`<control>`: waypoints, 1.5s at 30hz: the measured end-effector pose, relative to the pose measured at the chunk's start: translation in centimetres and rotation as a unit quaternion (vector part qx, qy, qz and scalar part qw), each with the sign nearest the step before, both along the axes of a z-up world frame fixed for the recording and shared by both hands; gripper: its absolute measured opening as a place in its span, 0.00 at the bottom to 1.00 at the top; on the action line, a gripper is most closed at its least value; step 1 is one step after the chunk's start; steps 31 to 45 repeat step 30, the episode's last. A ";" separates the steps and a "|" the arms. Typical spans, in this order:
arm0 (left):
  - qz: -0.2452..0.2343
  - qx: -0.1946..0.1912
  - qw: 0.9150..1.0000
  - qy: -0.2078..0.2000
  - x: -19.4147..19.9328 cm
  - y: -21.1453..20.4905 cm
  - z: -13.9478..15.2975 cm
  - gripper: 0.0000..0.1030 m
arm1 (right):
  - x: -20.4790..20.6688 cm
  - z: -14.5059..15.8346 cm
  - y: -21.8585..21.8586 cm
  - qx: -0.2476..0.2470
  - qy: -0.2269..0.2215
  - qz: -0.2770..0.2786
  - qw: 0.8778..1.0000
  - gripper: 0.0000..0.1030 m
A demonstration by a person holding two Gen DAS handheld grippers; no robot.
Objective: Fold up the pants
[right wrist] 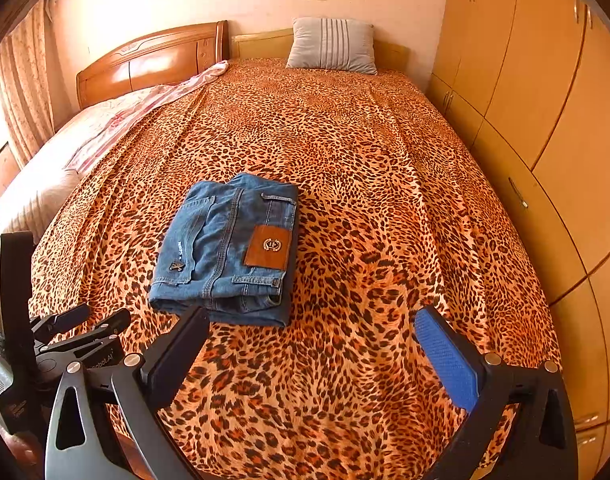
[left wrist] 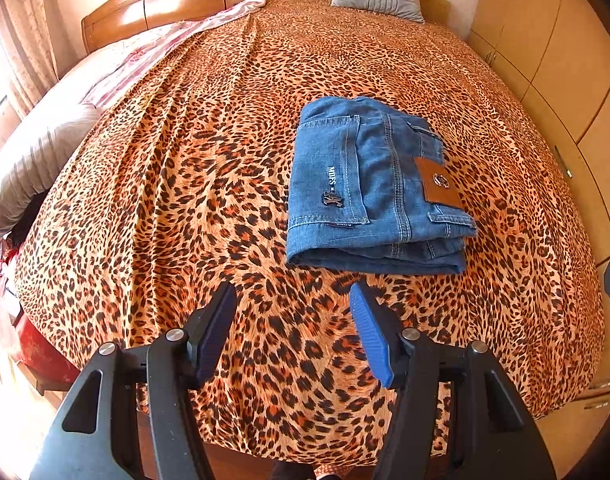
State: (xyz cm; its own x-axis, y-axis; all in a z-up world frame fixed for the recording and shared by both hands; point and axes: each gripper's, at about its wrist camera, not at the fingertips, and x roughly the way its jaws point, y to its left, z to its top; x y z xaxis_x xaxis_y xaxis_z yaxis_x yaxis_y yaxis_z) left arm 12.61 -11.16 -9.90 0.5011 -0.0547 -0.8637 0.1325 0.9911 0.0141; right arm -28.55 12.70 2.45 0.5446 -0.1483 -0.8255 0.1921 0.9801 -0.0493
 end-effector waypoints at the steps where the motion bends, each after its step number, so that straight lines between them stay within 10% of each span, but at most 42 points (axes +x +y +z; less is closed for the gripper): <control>1: -0.001 0.002 1.000 -0.005 -0.6 -0.2 0.2 0.56 | -0.8 -0.2 -0.2 0.000 -0.001 -0.002 1.000 1.00; 14: -0.001 -0.004 1.000 -0.030 -4.7 -1.8 2.7 0.56 | -9.0 -3.5 -2.6 0.014 0.017 -0.047 0.999 1.00; 45: -0.005 -0.056 0.998 -0.040 -5.6 -2.5 5.0 0.64 | -9.9 -3.3 -3.5 -0.002 0.025 -0.043 0.999 1.00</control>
